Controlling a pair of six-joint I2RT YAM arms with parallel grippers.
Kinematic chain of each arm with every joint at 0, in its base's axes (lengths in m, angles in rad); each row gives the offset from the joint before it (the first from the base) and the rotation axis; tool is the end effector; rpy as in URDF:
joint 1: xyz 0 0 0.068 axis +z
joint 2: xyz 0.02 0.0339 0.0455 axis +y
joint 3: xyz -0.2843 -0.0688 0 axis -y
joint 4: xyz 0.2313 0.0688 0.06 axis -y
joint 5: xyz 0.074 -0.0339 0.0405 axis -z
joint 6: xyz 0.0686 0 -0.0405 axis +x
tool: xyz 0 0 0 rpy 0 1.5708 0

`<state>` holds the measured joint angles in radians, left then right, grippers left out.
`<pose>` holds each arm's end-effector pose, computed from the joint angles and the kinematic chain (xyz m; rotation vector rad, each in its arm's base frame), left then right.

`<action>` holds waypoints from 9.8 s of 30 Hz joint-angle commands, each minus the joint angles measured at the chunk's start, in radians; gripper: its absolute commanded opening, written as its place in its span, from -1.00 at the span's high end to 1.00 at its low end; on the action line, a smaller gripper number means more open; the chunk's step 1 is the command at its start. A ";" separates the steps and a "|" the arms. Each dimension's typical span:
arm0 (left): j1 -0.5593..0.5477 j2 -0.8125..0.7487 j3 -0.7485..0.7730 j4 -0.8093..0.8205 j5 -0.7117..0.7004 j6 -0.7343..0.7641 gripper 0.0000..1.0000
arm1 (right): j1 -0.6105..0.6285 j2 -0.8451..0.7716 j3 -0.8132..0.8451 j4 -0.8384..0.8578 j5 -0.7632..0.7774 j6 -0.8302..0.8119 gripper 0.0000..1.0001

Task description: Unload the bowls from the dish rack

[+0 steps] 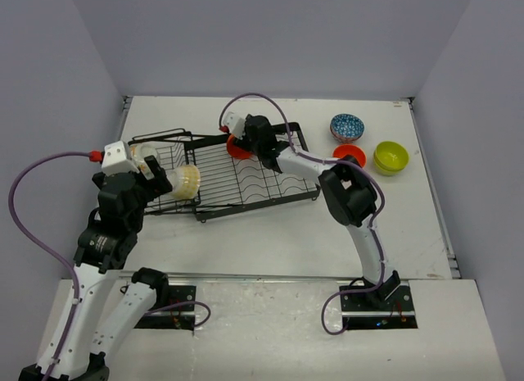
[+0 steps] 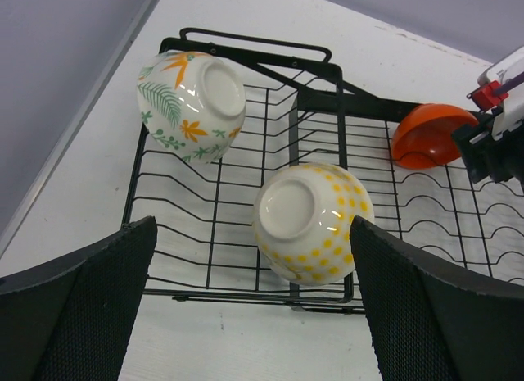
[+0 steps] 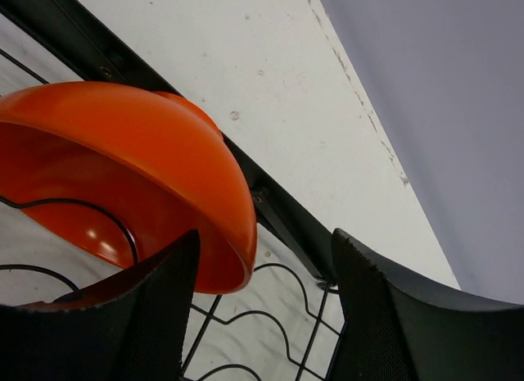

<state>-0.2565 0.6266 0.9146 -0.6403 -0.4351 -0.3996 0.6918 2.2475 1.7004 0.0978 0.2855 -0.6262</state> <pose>0.1256 -0.0031 0.3564 -0.4207 1.8417 -0.0291 0.4380 0.3377 0.2053 -1.0825 1.6926 -0.2462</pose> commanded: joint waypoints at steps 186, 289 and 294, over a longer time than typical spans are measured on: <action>0.007 0.016 0.146 0.025 -0.222 -0.102 -1.00 | 0.066 -0.571 -0.779 0.875 -0.783 1.925 -0.98; 0.007 -0.174 -0.092 0.071 -0.129 -0.044 -1.00 | 0.160 0.290 0.030 1.381 -0.999 2.596 1.00; 0.007 -0.179 -0.092 0.071 -0.132 -0.044 -1.00 | 0.167 0.261 0.050 1.370 -1.002 2.599 1.00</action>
<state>-0.2554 0.4576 0.8242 -0.6075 -0.5541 -0.4522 0.8295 2.5450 1.6928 1.2881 -0.7410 1.9350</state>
